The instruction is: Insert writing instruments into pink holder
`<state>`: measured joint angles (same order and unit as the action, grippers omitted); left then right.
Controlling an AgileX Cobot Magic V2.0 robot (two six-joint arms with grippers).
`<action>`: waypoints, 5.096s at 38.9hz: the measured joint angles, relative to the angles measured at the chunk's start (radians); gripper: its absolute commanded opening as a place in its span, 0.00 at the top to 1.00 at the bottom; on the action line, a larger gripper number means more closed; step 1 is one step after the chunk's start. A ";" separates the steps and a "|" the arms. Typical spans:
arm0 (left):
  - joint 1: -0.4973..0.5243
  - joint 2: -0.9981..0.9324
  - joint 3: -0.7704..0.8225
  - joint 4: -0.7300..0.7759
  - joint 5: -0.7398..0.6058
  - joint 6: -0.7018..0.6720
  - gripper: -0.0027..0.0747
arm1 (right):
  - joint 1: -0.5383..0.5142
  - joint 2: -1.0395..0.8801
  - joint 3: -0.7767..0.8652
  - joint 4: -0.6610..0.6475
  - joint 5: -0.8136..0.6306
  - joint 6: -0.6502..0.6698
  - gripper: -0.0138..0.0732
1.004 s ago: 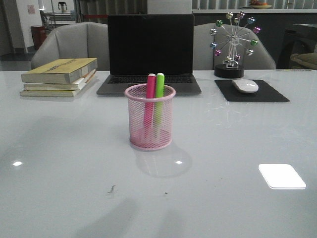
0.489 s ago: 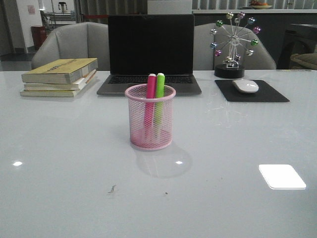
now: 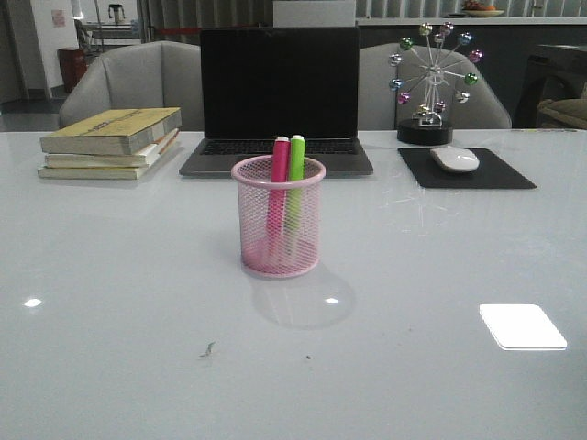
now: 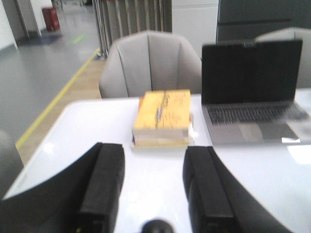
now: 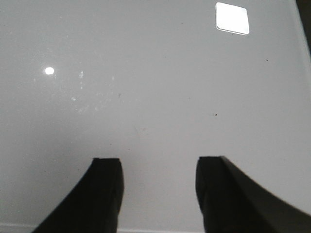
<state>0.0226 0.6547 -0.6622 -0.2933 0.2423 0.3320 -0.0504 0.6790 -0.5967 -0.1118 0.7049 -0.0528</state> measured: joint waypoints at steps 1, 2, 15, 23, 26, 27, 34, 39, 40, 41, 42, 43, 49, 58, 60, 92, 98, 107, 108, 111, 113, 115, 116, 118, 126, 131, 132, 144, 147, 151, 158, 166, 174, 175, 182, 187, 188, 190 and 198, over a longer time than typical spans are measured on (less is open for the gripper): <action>0.000 -0.019 0.017 0.002 0.012 0.000 0.51 | 0.000 0.000 0.000 0.000 0.000 0.000 0.32; 0.000 -0.033 0.038 0.002 0.027 0.000 0.51 | 0.000 0.000 0.000 0.000 0.000 0.000 0.32; 0.000 -0.133 0.127 0.000 0.074 0.000 0.51 | 0.000 0.000 0.000 0.052 0.000 0.000 0.32; 0.000 -0.133 0.129 0.000 0.074 0.000 0.51 | 0.000 0.000 0.000 0.090 0.000 0.000 0.48; 0.000 -0.133 0.129 0.000 0.074 0.000 0.51 | 0.000 0.000 0.000 0.096 0.000 0.000 0.60; 0.000 -0.133 0.129 0.000 0.074 0.000 0.51 | 0.000 0.000 0.000 0.096 0.000 0.000 0.64; 0.000 -0.133 0.129 0.000 0.073 0.000 0.51 | 0.000 0.000 0.000 0.100 0.000 0.000 0.78; 0.000 -0.133 0.129 0.000 0.073 0.000 0.51 | 0.000 0.000 0.000 0.100 0.000 0.000 0.78; 0.000 -0.133 0.129 0.000 0.073 0.000 0.51 | 0.000 0.000 0.000 0.100 0.000 0.000 0.78; 0.000 -0.133 0.129 0.000 0.073 0.000 0.51 | 0.000 0.000 0.000 0.100 0.000 0.000 0.78; 0.000 -0.133 0.129 0.000 0.073 0.000 0.51 | 0.000 0.000 0.000 0.100 0.000 0.000 0.78; 0.000 -0.133 0.129 0.000 0.073 0.000 0.51 | 0.000 0.000 0.000 0.100 0.000 0.000 0.78; 0.000 -0.133 0.129 0.000 0.073 0.000 0.51 | 0.000 0.000 0.000 0.100 0.000 0.000 0.78; 0.000 -0.133 0.129 0.000 0.073 0.000 0.51 | 0.000 0.000 0.000 0.100 0.000 0.000 0.78; 0.000 -0.133 0.129 0.000 0.073 0.000 0.51 | 0.000 0.000 0.000 0.100 0.000 0.000 0.78; 0.000 -0.133 0.129 0.000 0.071 0.000 0.51 | 0.104 -0.368 0.334 0.225 -0.490 0.000 0.78; 0.000 -0.133 0.129 0.000 0.071 0.000 0.51 | 0.104 -0.530 0.484 0.232 -0.523 0.000 0.78; 0.000 -0.133 0.129 0.000 0.071 0.000 0.51 | 0.104 -0.683 0.616 0.232 -0.525 0.000 0.78; 0.000 -0.133 0.129 0.000 0.071 0.000 0.51 | 0.104 -0.685 0.621 0.232 -0.525 0.000 0.78; 0.000 -0.133 0.129 0.000 0.071 0.000 0.51 | 0.104 -0.689 0.627 0.234 -0.527 0.000 0.78; 0.000 -0.133 0.129 0.000 0.071 0.000 0.51 | 0.104 -0.689 0.627 0.236 -0.523 0.000 0.78; 0.000 -0.133 0.129 0.000 0.071 0.000 0.51 | 0.104 -0.689 0.627 0.236 -0.524 0.000 0.78; 0.000 -0.133 0.129 0.000 0.071 0.000 0.51 | 0.104 -0.689 0.627 0.236 -0.524 0.000 0.78; 0.000 -0.133 0.129 0.000 0.071 0.000 0.51 | 0.104 -0.689 0.627 0.236 -0.524 0.000 0.78; 0.000 -0.133 0.131 0.000 0.071 0.000 0.51 | 0.104 -0.689 0.627 0.236 -0.524 0.000 0.78; 0.000 -0.133 0.131 0.000 0.071 0.000 0.51 | 0.104 -0.689 0.627 0.236 -0.524 0.000 0.78; 0.000 -0.133 0.131 0.000 0.071 0.000 0.51 | 0.104 -0.689 0.627 0.236 -0.524 0.000 0.78; 0.000 -0.133 0.131 0.000 0.071 0.000 0.51 | 0.104 -0.689 0.627 0.236 -0.524 0.000 0.78; 0.000 -0.133 0.131 0.000 0.071 0.000 0.51 | 0.104 -0.689 0.627 0.236 -0.524 0.000 0.78; 0.000 -0.133 0.131 0.000 0.071 0.000 0.51 | 0.104 -0.689 0.627 0.236 -0.524 0.000 0.78; 0.000 -0.133 0.133 0.010 0.071 0.000 0.66 | 0.104 -0.689 0.627 0.236 -0.524 0.000 0.78; 0.000 -0.156 0.155 0.048 0.047 -0.034 0.84 | 0.104 -0.689 0.627 0.236 -0.524 0.000 0.78; 0.000 -0.276 0.251 0.214 -0.076 -0.286 0.84 | 0.104 -0.689 0.627 0.236 -0.524 0.000 0.78; 0.000 -0.297 0.265 0.226 -0.092 -0.304 0.84 | 0.104 -0.689 0.627 0.236 -0.524 0.000 0.78; 0.000 -0.417 0.359 0.279 -0.132 -0.342 0.84 | 0.104 -0.689 0.627 0.236 -0.524 0.000 0.78; 0.000 -0.495 0.440 0.293 -0.139 -0.342 0.84 | 0.104 -0.689 0.627 0.236 -0.524 0.000 0.78; 0.000 -0.508 0.454 0.293 -0.141 -0.342 0.84 | 0.104 -0.689 0.627 0.236 -0.524 0.000 0.78; 0.000 -0.538 0.492 0.293 -0.141 -0.344 0.84 | 0.104 -0.689 0.627 0.236 -0.524 0.000 0.78; 0.000 -0.647 0.623 0.293 -0.141 -0.344 0.84 | 0.104 -0.689 0.627 0.236 -0.524 0.000 0.78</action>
<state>0.0226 0.0076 -0.0392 0.0000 0.1011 -0.0117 0.0538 -0.0100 0.0302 0.1240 0.1812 -0.0528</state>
